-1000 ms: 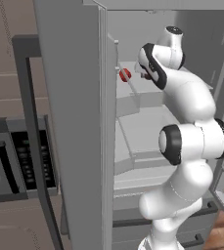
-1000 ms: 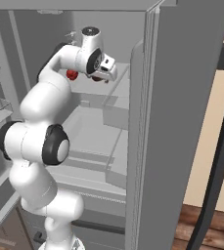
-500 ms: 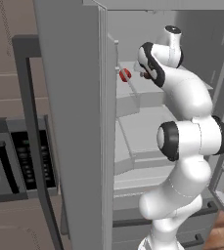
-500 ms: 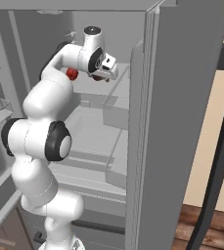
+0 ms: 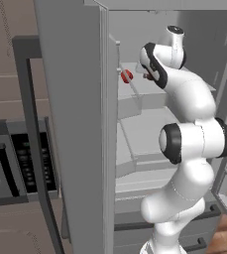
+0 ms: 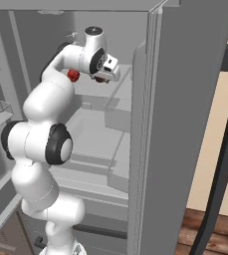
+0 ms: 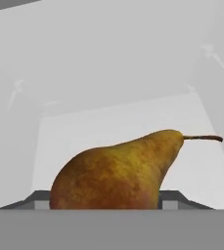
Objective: Open the fridge, remove the pear, bell pepper, and shrimp, and place them on any counter.
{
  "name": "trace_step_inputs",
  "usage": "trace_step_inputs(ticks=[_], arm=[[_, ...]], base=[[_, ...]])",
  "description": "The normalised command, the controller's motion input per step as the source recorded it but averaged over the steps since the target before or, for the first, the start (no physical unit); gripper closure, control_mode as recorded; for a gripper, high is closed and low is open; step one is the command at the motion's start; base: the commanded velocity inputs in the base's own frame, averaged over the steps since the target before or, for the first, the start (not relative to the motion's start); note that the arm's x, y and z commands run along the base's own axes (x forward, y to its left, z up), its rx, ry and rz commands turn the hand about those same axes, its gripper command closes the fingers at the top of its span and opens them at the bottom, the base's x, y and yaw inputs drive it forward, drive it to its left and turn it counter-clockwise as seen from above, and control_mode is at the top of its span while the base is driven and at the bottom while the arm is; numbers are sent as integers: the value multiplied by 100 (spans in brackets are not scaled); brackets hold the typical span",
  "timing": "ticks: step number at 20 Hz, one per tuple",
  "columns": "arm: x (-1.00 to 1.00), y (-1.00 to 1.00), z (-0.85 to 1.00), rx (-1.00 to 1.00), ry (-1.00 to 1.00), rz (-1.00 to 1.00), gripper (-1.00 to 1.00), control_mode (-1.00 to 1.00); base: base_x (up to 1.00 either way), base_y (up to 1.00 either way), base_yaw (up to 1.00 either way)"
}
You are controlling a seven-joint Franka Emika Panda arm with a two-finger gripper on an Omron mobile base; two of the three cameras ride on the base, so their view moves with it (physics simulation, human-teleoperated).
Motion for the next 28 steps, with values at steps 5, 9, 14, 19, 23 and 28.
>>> trace_step_inputs(ticks=[5,9,14,19,23,28], arm=[[-56,0,-1,0,-1,0,100,-100],[-100,0,0,0,-21,3,100,-100],[-100,0,0,0,-36,0,100,-100],[-100,0,26,-4,-18,0,100,-100],[-100,4,56,-17,0,0,100,-100],[-100,1,40,-20,0,0,100,-100]], base=[[0,0,0],[0,0,0],[0,0,0],[0,0,0],[0,0,0],[0,0,0]])
